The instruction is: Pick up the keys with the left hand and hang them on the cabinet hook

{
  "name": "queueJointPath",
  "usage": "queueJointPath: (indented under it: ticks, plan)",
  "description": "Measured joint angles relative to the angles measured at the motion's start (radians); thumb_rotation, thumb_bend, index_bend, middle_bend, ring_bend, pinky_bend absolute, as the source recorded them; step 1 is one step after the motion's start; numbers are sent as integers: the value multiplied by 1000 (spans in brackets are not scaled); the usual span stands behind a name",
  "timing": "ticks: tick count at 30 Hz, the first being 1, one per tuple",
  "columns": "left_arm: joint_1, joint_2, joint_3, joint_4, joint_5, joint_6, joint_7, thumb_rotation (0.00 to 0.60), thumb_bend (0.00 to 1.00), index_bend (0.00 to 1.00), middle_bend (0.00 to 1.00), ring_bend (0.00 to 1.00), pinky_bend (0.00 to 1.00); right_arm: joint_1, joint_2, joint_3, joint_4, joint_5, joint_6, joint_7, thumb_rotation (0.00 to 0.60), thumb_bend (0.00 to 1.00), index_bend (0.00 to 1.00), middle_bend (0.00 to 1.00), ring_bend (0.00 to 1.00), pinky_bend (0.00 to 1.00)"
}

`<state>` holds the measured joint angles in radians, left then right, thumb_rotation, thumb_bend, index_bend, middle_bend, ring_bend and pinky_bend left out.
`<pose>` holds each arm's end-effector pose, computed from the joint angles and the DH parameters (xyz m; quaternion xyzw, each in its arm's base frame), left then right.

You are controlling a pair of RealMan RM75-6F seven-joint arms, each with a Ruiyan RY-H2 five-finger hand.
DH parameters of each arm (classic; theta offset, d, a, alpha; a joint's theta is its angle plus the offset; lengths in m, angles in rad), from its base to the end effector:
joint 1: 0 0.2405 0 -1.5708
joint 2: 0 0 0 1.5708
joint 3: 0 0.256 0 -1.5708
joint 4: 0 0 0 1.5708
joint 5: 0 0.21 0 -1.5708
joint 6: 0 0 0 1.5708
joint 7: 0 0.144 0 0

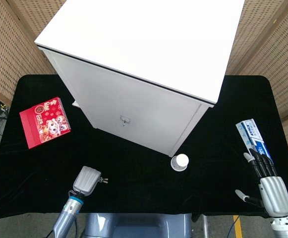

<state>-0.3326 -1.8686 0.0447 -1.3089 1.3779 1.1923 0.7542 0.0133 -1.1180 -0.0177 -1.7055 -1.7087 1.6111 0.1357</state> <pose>-0.2058 0.1982 -0.1040 -0.7924 -0.2815 -0.2619 0.4735 -0.2745 -0.1426 0.1501 0.5804 -0.4164 0.4879 0.5017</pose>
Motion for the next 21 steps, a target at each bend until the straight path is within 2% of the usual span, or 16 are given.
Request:
queueJointPath:
  ticks: [21]
  plan:
    - [-1,-9,2,-5,-2,-8,19,600,475,573,947,876,791,-1,2,0,-1,1,0,3,600,106,0,0,0,0]
